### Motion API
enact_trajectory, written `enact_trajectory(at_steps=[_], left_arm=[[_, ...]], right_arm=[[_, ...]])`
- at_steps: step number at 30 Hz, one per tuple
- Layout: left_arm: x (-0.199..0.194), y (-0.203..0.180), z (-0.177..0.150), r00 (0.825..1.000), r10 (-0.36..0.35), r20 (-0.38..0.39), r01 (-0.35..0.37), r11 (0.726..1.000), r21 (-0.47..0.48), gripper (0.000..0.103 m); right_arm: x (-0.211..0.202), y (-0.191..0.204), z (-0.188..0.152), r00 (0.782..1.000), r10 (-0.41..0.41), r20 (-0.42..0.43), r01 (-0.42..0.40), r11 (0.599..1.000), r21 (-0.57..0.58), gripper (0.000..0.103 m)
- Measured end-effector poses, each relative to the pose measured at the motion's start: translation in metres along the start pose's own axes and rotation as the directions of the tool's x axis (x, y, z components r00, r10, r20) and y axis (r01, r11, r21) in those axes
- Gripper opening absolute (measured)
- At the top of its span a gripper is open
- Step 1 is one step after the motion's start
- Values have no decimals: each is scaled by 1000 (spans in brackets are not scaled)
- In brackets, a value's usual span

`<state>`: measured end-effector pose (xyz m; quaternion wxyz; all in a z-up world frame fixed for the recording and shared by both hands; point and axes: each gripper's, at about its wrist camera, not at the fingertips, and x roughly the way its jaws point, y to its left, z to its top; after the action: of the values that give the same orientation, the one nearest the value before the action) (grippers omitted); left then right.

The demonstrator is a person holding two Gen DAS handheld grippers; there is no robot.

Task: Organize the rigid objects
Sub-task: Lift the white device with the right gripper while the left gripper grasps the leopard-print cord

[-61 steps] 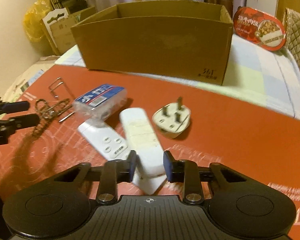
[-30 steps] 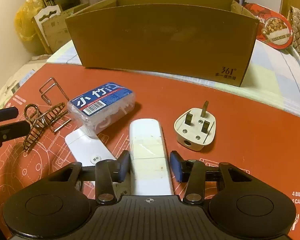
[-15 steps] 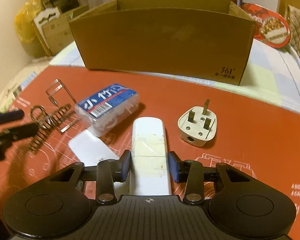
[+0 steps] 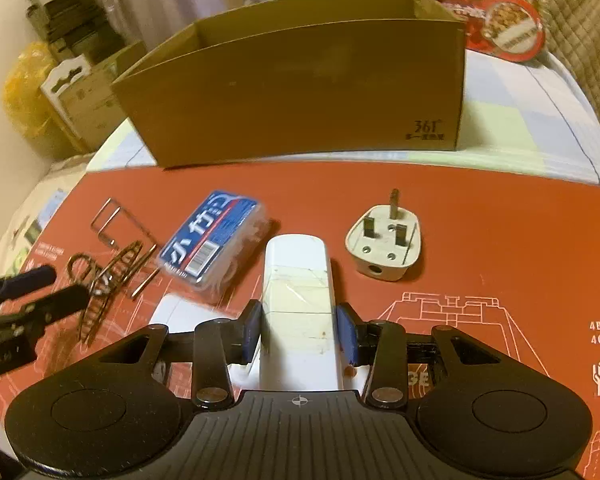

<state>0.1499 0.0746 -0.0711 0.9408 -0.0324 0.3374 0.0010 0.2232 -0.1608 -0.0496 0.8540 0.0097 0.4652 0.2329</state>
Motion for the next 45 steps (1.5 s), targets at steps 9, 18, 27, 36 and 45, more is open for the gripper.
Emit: enact_trajectory(at_steps=[9,18,27,36,45], left_arm=[[0,3,0,1000,-2,2,2,1000,-8,63],[1,5,1,1000,2,2,-2,1000,-16,63],[4,11,2,1000,22,-8,-22,999,-25,63],[26,15,0,994,73,-81,-66,994,89,62],[42,10,-1,991,98,-88,-84,985,151,43]], right_arm=[[15,3,2,999,-6,-32,6,1000,24,38],[23,22,-1,996,-73,-44,67,988,-141,40],[10,19,0,998,-62,3,62,993,-100,37],[-2,21,5,998,-42,54,46,996,-76,37],[-2,22,7,998,-20,55,24,997,-78,37]])
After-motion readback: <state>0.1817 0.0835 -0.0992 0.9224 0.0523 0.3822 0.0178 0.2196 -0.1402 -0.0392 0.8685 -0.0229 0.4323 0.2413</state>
